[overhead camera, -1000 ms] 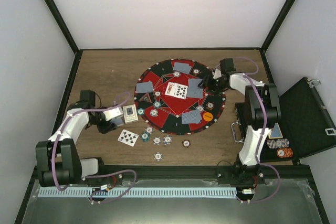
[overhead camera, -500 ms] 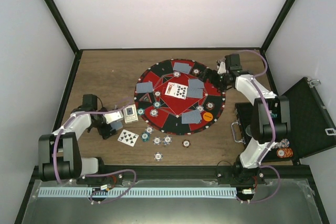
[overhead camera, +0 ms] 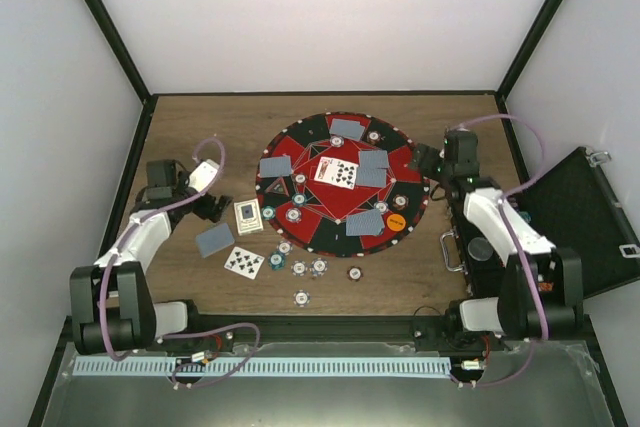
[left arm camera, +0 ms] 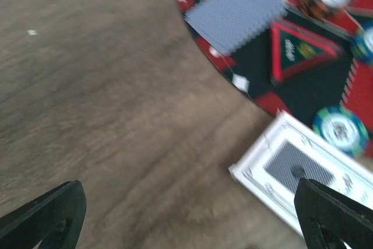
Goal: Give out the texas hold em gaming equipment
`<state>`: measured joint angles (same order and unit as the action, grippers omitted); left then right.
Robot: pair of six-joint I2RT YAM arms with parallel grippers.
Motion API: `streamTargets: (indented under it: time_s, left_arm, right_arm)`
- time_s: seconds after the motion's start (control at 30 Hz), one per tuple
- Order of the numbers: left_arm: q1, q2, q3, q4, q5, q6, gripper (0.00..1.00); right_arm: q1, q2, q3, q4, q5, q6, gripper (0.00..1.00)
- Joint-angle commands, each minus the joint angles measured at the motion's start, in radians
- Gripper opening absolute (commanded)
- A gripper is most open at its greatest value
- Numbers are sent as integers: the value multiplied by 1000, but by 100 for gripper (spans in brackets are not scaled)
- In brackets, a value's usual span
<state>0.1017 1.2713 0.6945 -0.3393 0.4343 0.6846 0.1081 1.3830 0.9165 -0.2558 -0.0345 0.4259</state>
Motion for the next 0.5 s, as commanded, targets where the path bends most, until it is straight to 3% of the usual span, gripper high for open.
streamTargets:
  time_s: [0.0,0.17,0.33,0.47]
  left_arm:
    - [7,-4,-147,546,-39,-449,100]
    - [-2,99,-332,1120,-121,-627,100]
    - [-34,188,-394,1406,-240,-632,100]
    - [-45,295,-473,1660,-315,-649,100]
  right_arm:
    - [4,-140,-202,334,331,-66,100]
    - [-14,-142,-369,555,470,-96,100]
    - [-19,-102,-473,764,487,-120,100]
    - [-19,-39,-546,1026,478,-215,100]
